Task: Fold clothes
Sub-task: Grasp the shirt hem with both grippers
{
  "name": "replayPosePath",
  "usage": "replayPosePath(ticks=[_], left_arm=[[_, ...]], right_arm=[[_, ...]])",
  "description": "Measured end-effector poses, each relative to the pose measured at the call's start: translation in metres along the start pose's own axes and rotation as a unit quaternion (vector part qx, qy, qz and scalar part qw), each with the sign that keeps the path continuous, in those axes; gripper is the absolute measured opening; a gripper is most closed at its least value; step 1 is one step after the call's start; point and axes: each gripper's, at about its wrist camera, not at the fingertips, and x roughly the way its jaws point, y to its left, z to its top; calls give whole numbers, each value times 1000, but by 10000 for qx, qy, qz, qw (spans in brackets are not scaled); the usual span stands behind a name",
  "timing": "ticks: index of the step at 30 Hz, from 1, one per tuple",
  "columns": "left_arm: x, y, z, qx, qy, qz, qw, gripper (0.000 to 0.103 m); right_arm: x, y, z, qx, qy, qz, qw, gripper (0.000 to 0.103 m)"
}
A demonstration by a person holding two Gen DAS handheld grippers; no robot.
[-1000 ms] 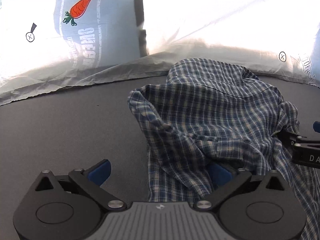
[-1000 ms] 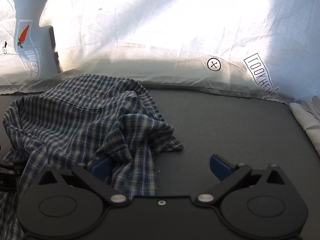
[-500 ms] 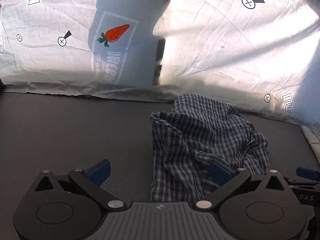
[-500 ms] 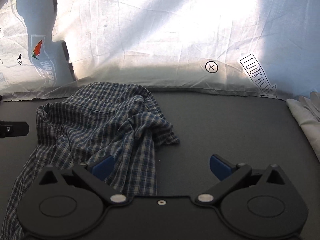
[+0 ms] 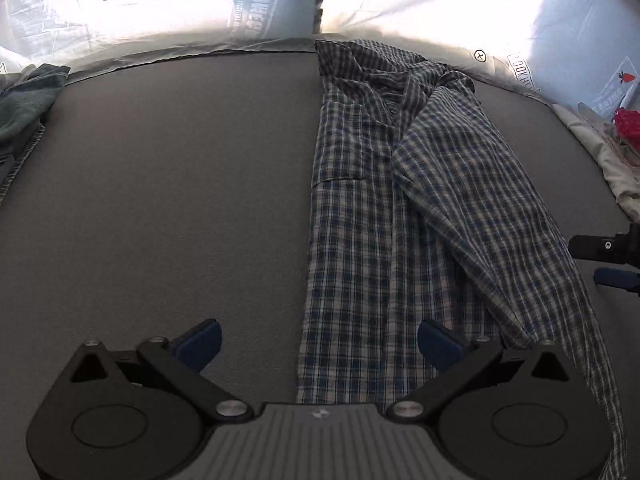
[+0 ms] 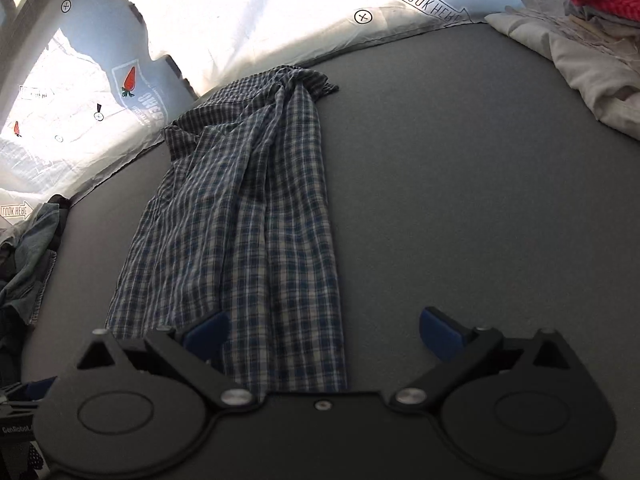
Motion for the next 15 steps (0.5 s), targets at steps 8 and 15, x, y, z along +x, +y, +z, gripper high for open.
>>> replayPosePath(ticks=[8,15], left_arm=[[-23,17,-47,-544,117,-493,9972,91],[-41,34,-70,-738,53,-914,9931,55]], right_arm=[[-34,-43,-48,1646,256,1537,9740,98],[-44,-64,-87,2246,731,1998,9509,46]])
